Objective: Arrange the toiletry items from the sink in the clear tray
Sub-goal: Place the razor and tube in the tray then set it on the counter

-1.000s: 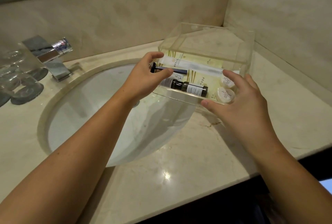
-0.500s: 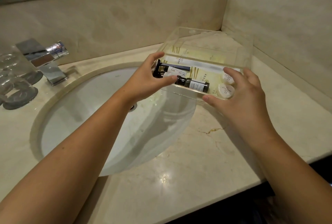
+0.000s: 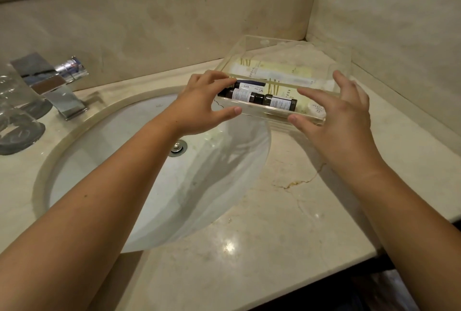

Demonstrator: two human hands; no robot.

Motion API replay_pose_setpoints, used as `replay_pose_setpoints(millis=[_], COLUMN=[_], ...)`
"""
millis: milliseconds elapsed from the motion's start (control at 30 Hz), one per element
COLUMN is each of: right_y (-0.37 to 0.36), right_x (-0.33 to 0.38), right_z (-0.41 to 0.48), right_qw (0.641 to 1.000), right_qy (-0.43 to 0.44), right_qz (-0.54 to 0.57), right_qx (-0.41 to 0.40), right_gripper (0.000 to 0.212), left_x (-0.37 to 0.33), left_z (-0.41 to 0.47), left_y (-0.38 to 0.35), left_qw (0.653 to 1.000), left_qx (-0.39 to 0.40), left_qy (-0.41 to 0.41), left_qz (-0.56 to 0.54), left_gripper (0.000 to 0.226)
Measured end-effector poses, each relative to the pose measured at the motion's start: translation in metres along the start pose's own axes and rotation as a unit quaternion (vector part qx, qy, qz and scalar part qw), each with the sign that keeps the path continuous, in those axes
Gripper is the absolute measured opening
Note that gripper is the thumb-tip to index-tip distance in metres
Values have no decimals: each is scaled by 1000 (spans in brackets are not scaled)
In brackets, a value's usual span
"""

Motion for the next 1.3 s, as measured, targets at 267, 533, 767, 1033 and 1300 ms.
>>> replay_pose_setpoints(millis=[267,533,767,1033,1300], right_y=[-7,-10,-8,5,-36], right_x=[-12,-23,-26,-38,-2], right_z=[18,37,49,83,52], right_qw=[999,998,995,996,980], right_qy=[-33,-40,-54,-74,-157], right_qz=[-5,42,82,16,49], right_qx=[32,17,19,38,111], right_gripper=[67,50,38,35,89], left_x=[4,6,2,-30,-35], left_z=[6,39,46,36,21], left_y=[0,-12,-7,0,-6], left_qw=[993,994,986,982,976], left_qx=[-93,-39,-111,-173,-183], left_qy=[41,64,67,66,70], left_qz=[-59,-80,-100,-22,-91], left_gripper=[77,73,56,38,39])
Point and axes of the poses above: each hand's wrist, its own z-axis towards the middle knuckle, its own y-axis out of the back of the hand, x = y × z, the point moved 7 cm from there along z, towards the middle knuckle, and after that the axes turned 1 degree about z, right-handed, at the moved point
